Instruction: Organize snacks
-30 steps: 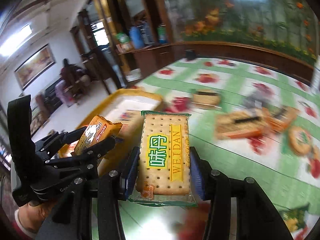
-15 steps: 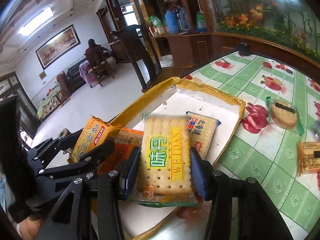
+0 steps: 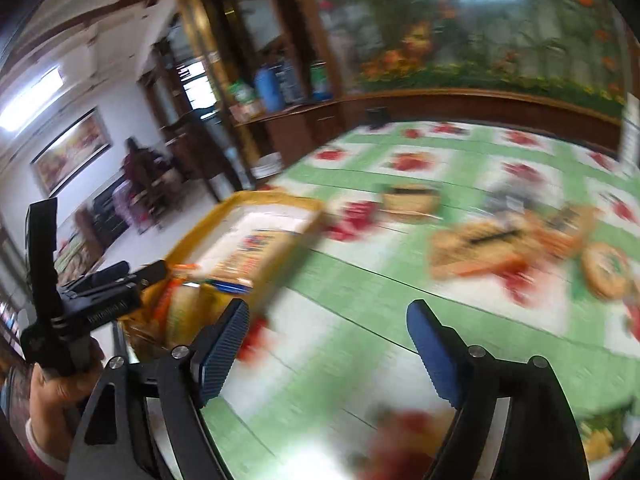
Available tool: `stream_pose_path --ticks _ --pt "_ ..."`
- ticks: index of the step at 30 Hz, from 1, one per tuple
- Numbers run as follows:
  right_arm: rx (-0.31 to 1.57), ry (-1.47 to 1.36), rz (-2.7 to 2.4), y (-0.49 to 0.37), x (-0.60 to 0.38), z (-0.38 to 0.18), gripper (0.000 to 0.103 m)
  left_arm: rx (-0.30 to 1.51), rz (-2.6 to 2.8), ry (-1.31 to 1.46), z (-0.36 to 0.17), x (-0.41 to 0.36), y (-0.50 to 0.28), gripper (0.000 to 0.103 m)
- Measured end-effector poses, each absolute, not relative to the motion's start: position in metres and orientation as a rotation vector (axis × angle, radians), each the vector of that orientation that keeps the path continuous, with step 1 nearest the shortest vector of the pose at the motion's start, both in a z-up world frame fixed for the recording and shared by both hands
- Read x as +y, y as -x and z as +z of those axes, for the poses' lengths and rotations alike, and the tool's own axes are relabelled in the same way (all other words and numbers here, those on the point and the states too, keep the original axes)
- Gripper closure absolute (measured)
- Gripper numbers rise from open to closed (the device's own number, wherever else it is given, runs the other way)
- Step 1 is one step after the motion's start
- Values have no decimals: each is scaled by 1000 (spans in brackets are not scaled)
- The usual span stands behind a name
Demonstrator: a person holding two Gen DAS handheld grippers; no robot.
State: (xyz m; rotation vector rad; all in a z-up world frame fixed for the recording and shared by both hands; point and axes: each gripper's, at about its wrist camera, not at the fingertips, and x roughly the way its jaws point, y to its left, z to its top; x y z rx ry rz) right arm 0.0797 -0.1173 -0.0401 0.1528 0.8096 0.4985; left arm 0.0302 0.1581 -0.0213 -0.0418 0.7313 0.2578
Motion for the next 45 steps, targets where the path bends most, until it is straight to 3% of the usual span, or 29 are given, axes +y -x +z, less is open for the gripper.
stream_pose_path --ticks 12,20,24,31,34,39,45 --pt "885 -274 176 -56 -277 -66 16 792 -78 -125 -27 33 -92 21" --pt "893 -262 167 -86 -288 -70 15 835 -288 -464 -48 -52 -174 21" --pt "920 -268 132 -133 -295 -75 15 836 -335 -496 -55 -62 -192 21" --pt "1073 -114 63 -211 -280 -110 14 830 -512 -547 -53 -69 -194 21" --pt "1084 -84 45 -223 -280 -119 0 808 -547 -611 -54 -77 -198 21" --pt "1096 -115 70 -229 -284 -121 0 856 -695 -628 -51 -89 -207 21" --pt "1096 -87 69 -230 -284 -121 0 864 -662 -831 -75 -112 -204 19"
